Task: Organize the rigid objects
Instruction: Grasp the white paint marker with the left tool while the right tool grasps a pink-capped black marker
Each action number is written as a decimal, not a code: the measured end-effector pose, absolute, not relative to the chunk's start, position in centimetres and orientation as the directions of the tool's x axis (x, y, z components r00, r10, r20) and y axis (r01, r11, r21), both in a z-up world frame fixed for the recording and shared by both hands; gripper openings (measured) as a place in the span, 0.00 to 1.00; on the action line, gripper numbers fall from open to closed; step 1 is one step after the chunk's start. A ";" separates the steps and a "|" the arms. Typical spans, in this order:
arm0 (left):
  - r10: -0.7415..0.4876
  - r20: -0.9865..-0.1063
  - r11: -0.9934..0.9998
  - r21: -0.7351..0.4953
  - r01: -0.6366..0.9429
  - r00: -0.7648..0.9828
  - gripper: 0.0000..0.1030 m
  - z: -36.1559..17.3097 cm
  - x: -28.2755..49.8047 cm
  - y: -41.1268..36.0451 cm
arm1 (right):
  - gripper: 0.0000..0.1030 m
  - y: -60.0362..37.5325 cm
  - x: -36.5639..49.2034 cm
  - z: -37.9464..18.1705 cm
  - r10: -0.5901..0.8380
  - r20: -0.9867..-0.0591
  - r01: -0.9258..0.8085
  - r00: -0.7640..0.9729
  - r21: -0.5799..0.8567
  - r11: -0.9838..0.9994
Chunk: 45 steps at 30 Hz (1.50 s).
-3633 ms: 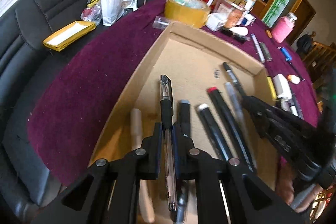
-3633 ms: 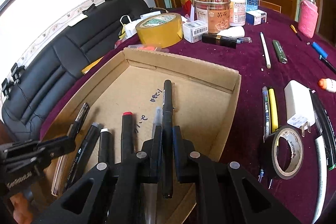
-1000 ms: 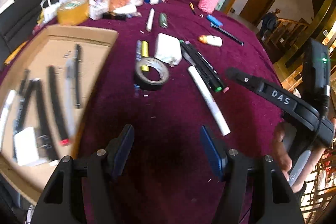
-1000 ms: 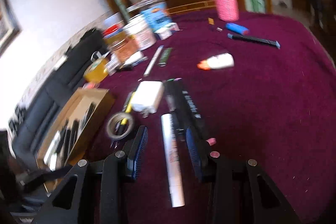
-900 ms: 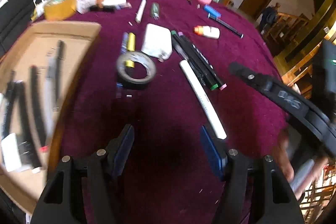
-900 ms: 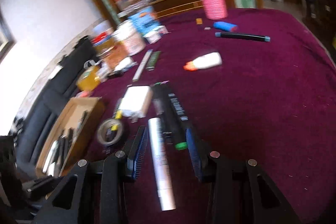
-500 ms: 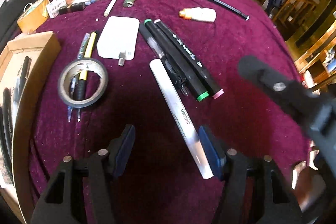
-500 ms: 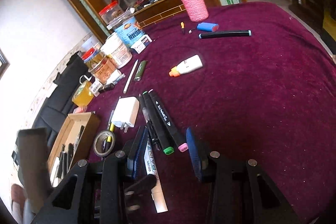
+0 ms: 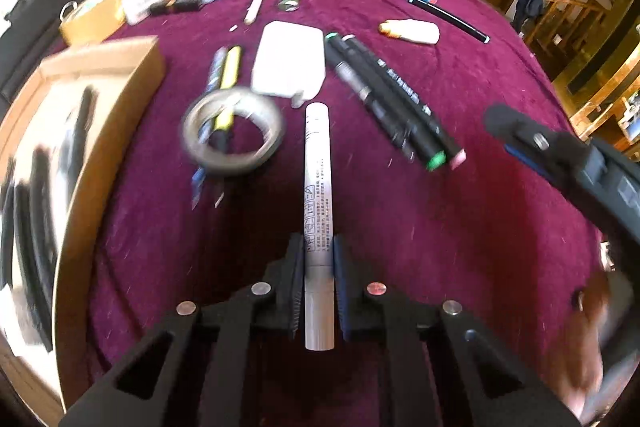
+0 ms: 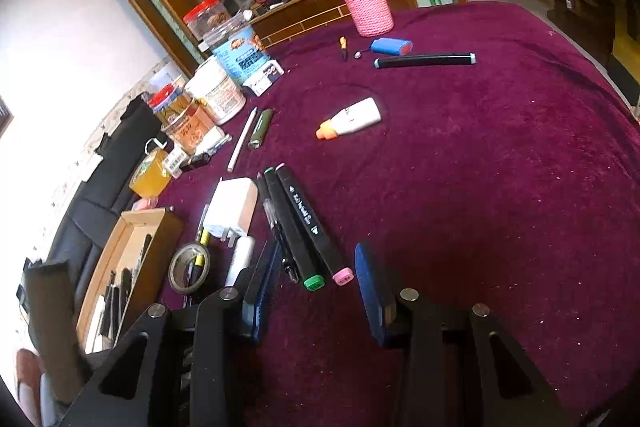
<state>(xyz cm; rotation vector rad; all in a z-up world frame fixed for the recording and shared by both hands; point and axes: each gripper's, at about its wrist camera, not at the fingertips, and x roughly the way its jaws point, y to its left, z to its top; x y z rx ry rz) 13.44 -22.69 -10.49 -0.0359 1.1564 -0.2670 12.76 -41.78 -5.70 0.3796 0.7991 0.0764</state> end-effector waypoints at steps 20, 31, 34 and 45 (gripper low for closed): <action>-0.328 -0.865 0.945 -0.303 0.127 0.381 0.13 -9.9 9.1 -13.9 | 0.38 -38.4 19.9 -5.6 0.187 -0.814 -0.012 0.550 0.216 0.976; -0.341 -0.869 0.940 -0.311 0.140 0.358 0.14 -10.5 9.2 -14.0 | 0.27 -39.2 21.9 -8.3 0.214 -0.828 -0.033 0.519 0.231 0.972; -0.337 -0.871 0.941 -0.307 0.141 0.357 0.14 -10.6 9.2 -14.1 | 0.24 -39.1 21.9 -8.6 0.169 -0.832 -0.029 0.529 0.181 0.983; -0.320 -0.875 0.947 -0.293 0.129 0.362 0.14 -10.8 9.6 -14.2 | 0.16 -37.9 21.3 -9.3 0.087 -0.840 -0.102 0.536 0.038 0.994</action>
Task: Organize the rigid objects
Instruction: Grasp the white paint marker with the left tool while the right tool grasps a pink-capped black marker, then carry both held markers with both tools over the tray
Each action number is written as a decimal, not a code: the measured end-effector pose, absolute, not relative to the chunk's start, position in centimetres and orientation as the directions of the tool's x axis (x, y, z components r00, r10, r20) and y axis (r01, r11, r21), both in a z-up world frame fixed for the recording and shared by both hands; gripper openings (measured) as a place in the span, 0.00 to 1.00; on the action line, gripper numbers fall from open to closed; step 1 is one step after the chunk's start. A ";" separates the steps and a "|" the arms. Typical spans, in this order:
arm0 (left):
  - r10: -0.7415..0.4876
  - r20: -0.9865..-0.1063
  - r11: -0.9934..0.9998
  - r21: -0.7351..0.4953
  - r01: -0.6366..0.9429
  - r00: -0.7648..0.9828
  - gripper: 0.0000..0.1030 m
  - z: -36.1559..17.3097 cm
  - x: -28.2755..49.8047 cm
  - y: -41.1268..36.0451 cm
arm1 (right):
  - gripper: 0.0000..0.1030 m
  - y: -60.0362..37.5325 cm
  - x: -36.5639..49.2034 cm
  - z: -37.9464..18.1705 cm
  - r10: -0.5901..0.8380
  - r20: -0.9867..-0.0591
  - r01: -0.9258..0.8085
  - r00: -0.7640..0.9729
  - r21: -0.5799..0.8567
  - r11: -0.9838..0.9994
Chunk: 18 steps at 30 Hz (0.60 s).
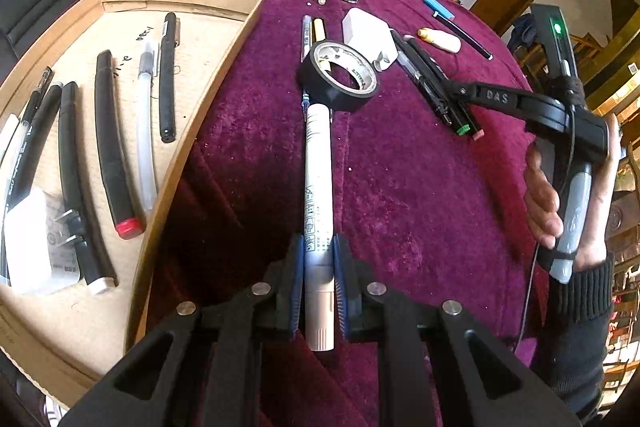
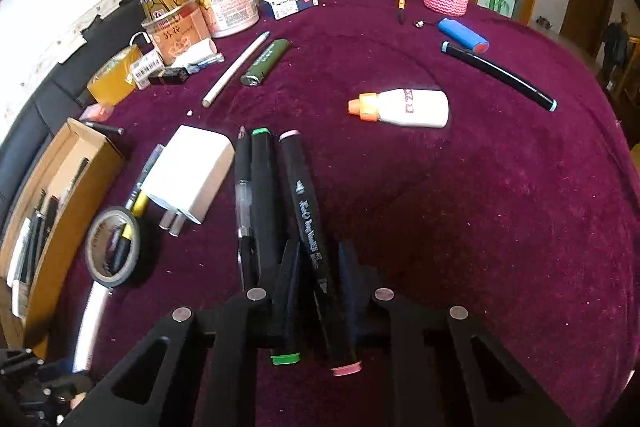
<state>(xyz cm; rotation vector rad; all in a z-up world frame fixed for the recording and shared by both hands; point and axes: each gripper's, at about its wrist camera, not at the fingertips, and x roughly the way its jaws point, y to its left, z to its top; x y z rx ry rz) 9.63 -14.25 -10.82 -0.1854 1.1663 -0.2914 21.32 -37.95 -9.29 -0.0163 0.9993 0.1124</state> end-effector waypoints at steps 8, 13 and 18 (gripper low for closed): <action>-0.364 -0.852 0.931 -0.348 0.112 0.376 0.14 -11.1 9.9 -13.4 | 0.14 -38.9 17.0 -9.0 0.051 -0.860 0.022 0.508 0.072 0.997; -0.349 -0.852 0.937 -0.321 0.138 0.391 0.13 -10.9 9.5 -13.6 | 0.14 -38.1 11.9 -9.1 0.058 -0.832 0.100 0.551 0.135 0.986; -0.355 -0.853 0.935 -0.322 0.148 0.382 0.13 -10.5 8.7 -13.8 | 0.14 -36.5 7.5 -8.9 0.101 -0.809 0.108 0.580 0.199 0.974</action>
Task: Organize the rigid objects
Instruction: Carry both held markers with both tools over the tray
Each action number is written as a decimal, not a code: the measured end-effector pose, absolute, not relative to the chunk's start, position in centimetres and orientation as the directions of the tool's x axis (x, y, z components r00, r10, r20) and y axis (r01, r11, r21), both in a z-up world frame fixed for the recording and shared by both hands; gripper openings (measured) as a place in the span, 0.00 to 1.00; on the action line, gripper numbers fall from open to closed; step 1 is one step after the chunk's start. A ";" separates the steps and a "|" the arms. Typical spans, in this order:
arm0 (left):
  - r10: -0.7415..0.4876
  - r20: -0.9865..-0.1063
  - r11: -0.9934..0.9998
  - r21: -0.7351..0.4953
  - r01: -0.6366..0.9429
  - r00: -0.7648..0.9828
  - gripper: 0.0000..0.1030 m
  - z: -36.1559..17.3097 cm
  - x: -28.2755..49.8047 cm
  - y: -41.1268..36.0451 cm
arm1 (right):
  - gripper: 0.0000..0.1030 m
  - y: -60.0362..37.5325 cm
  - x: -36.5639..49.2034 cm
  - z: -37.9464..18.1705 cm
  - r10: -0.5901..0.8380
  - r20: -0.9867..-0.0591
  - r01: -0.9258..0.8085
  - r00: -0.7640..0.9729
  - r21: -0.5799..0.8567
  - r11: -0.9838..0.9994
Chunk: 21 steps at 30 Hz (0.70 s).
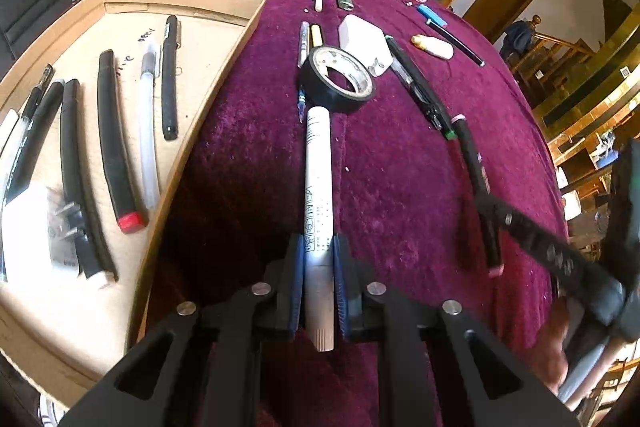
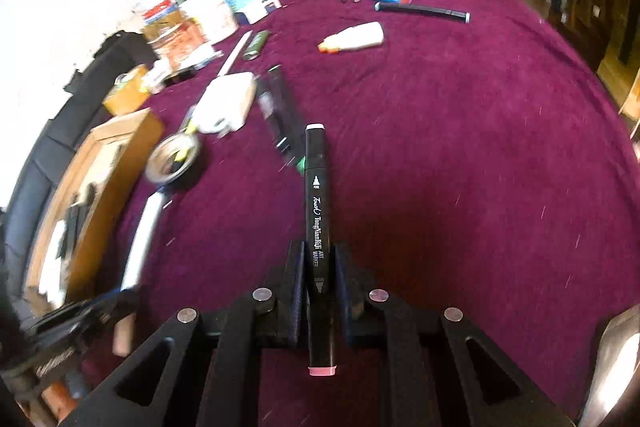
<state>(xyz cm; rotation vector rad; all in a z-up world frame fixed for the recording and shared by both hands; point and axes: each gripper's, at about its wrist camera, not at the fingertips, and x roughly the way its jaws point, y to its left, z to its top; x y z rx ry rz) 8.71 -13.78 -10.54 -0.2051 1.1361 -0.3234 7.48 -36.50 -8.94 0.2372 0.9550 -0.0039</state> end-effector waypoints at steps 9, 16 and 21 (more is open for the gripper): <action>-0.392 -0.824 0.920 -0.357 0.161 0.409 0.13 -7.9 6.2 -11.8 | 0.15 -31.6 3.7 -8.1 0.251 -0.752 0.007 0.609 0.322 0.947; -0.387 -0.783 0.916 -0.386 0.108 0.487 0.13 -5.0 5.2 -7.1 | 0.15 -26.4 3.4 -6.2 0.355 -0.705 -0.137 0.614 0.348 0.927; -0.388 -0.767 0.907 -0.418 0.061 0.511 0.13 -4.1 5.6 -3.2 | 0.15 -22.6 4.5 -5.4 0.410 -0.692 -0.224 0.594 0.348 0.910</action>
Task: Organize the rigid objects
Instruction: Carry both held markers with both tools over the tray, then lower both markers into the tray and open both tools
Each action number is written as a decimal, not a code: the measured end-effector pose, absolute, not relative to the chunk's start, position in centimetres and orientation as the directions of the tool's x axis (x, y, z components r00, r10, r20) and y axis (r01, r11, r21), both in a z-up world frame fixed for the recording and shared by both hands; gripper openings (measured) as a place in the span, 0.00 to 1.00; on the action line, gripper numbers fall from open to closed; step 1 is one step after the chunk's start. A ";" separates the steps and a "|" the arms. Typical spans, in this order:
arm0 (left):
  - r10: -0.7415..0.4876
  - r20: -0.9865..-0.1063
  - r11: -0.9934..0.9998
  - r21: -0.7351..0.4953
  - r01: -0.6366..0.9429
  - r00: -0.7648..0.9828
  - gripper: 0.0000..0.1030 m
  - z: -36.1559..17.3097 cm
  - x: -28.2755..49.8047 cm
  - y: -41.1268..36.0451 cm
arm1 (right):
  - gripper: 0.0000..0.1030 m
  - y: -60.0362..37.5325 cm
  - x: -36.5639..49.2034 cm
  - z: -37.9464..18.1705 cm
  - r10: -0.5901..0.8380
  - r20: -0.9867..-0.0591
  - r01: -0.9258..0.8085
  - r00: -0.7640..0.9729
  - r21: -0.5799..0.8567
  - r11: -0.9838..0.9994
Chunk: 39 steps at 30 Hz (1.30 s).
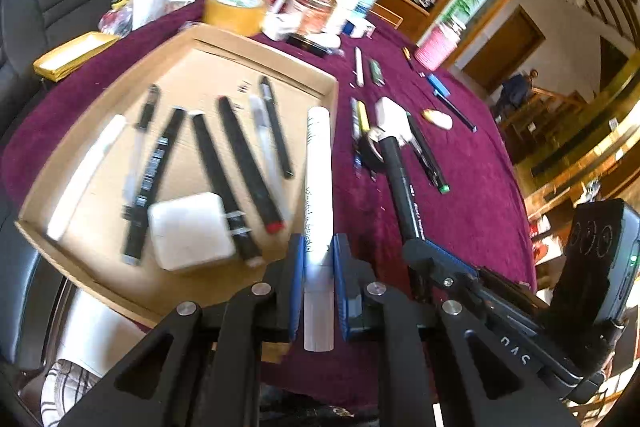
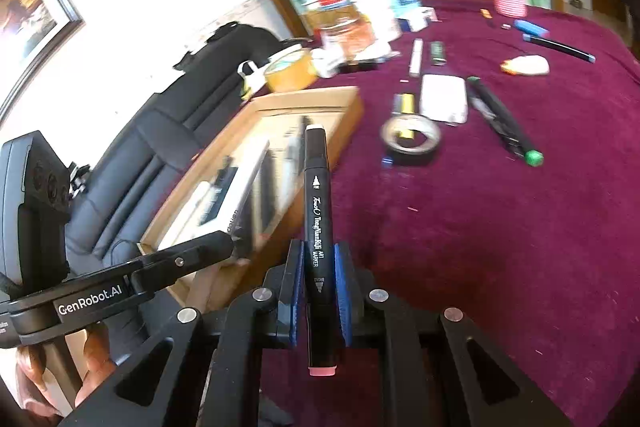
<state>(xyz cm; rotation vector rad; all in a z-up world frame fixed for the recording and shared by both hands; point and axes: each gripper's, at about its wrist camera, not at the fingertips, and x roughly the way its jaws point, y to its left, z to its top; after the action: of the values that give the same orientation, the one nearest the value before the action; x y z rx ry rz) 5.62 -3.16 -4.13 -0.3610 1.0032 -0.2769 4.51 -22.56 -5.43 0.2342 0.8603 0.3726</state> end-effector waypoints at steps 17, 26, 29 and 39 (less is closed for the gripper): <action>-0.282 -0.811 0.919 -0.382 -0.101 0.512 0.13 -5.7 12.3 5.9 | 0.15 -14.3 16.6 -6.5 0.416 -0.767 -0.325 0.489 0.282 0.903; -0.242 -0.844 0.934 -0.336 -0.119 0.478 0.14 -7.5 15.9 7.1 | 0.16 -13.4 20.6 -9.2 0.427 -0.772 -0.318 0.471 0.303 0.898; -0.244 -0.850 0.939 -0.327 -0.105 0.467 0.14 -7.8 16.6 6.9 | 0.16 -13.2 20.8 -9.6 0.404 -0.782 -0.311 0.475 0.280 0.908; -0.231 -0.867 0.949 -0.301 -0.094 0.441 0.14 -8.6 18.0 6.4 | 0.16 -12.7 20.3 -9.4 0.428 -0.767 -0.328 0.478 0.296 0.897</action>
<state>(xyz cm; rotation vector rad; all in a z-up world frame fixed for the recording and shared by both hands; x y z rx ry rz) 18.01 6.45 -8.57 -0.3265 1.1164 -0.0871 20.35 -12.75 -9.45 0.1134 0.9680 0.4626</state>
